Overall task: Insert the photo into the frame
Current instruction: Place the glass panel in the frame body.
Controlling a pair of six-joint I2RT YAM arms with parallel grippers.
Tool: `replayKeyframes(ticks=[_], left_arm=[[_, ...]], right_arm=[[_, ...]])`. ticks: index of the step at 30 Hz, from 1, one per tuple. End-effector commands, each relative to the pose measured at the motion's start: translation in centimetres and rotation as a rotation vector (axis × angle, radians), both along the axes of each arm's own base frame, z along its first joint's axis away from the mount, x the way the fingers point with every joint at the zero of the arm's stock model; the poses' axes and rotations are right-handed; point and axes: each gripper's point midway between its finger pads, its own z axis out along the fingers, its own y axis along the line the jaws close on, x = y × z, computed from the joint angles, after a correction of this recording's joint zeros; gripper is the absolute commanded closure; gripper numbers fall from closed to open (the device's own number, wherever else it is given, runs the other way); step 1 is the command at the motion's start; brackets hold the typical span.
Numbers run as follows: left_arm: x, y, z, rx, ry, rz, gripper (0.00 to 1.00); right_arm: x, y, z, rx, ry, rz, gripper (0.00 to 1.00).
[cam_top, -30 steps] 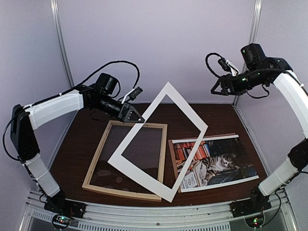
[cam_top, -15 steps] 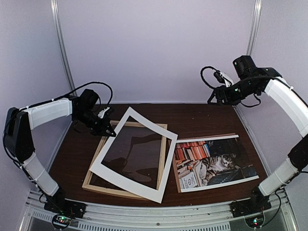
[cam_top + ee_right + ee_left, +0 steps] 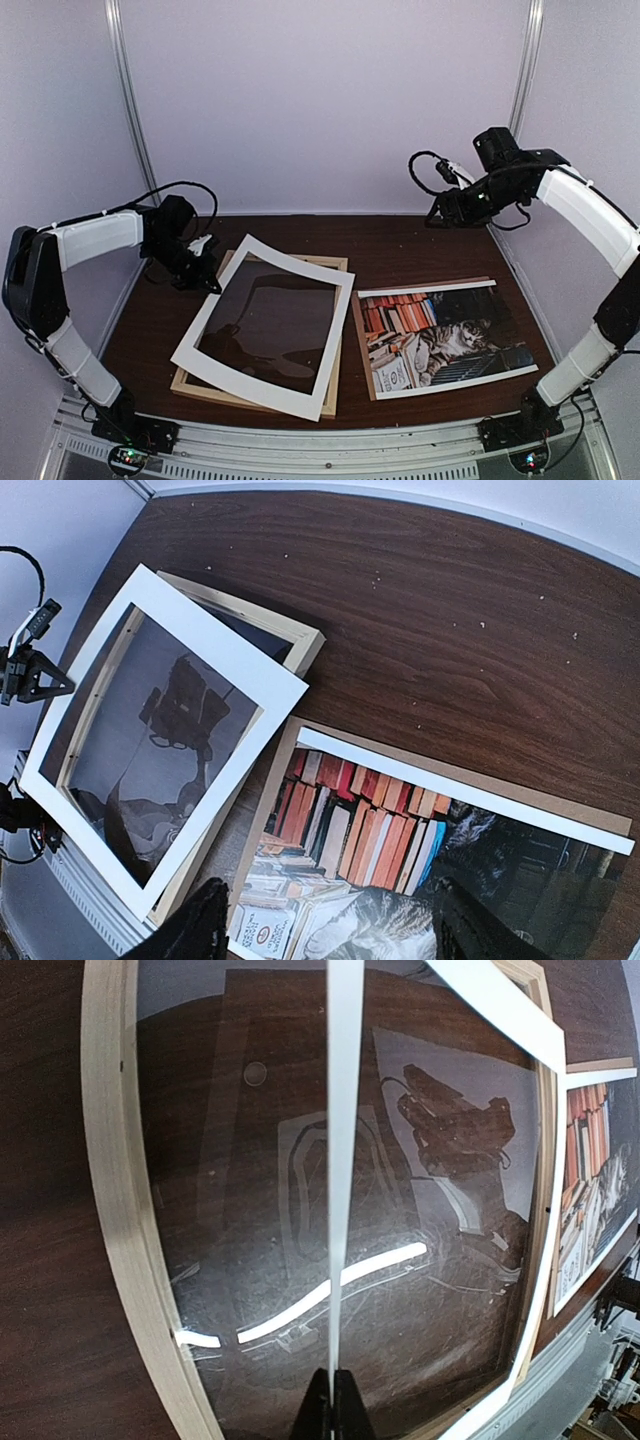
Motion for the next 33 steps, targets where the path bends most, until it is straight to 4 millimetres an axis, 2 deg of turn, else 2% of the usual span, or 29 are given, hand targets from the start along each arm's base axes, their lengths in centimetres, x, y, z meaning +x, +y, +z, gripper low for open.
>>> replayKeyframes(ticks=[1, 7, 15, 19, 21, 33], left_arm=[[0.8, 1.3, 0.7, 0.015, -0.055, 0.063, 1.00], [1.7, 2.2, 0.4, 0.045, -0.078, 0.118, 1.00], [3.4, 1.4, 0.1, -0.002, -0.098, 0.159, 1.00], [3.9, 1.3, -0.3, -0.007, -0.099, 0.169, 1.00], [3.9, 1.2, -0.4, -0.012, -0.094, 0.167, 1.00], [2.7, 0.9, -1.0, 0.009, -0.031, 0.074, 1.00]], right_arm=[[0.6, 0.4, -0.3, 0.020, -0.002, 0.004, 0.31], [0.7, 0.6, -0.7, 0.024, 0.015, 0.007, 0.31], [0.7, 0.7, -1.2, 0.030, 0.027, 0.006, 0.29], [0.6, 0.8, -2.1, 0.036, 0.045, -0.004, 0.13], [0.5, 0.9, -2.6, 0.035, 0.054, -0.001, 0.09], [0.8, -0.1, -4.3, -0.030, 0.062, -0.043, 0.03]])
